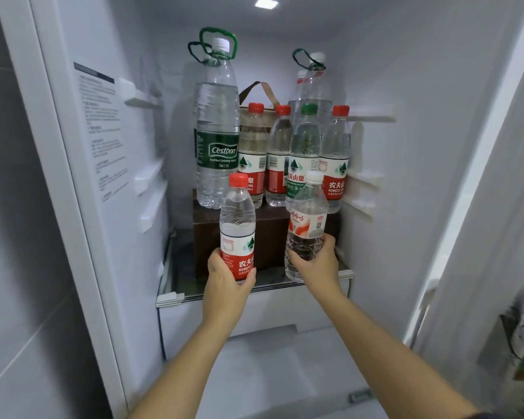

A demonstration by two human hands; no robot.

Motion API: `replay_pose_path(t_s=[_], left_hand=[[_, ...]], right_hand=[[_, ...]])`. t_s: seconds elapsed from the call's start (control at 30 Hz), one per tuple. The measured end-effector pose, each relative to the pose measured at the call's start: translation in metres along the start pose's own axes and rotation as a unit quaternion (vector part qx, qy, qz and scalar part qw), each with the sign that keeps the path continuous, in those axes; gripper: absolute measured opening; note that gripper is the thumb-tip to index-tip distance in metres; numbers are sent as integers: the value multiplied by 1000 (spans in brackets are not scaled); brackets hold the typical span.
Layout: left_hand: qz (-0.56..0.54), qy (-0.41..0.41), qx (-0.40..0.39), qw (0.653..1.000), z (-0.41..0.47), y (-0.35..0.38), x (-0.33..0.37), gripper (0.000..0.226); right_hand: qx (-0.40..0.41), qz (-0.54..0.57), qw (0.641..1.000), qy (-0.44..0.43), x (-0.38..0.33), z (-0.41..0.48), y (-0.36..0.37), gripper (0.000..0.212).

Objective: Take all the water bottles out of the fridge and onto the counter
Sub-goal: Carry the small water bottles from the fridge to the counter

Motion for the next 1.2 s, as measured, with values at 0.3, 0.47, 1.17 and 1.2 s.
replay_pose_path(t_s=[0.3,0.47,1.17,1.2], left_hand=[[-106,-29,14,994,24,-10,28,67],[-108,-6,-1,994,29,-11,30,69],[-154,-11,-30,988,31,-6,30,74],[-156,-11,-28,987,31,-6,30,74]], right_hand=[[18,94,995,35,-20,24,0,63],[34,95,994,32,-19,23,-4,60],[-47,74,995,38,-24,8,-6,67],[-43,74,996,35,-23,6,-7,64]])
Point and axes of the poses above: each hand's wrist, its own z-axis towards the middle knuckle, its own y-axis out of the palm, x = y × z, the point moved 1 cm from there along z, towards the middle knuckle, and after that the axes turned 4 degrees about -y, right-handed, at the moved point
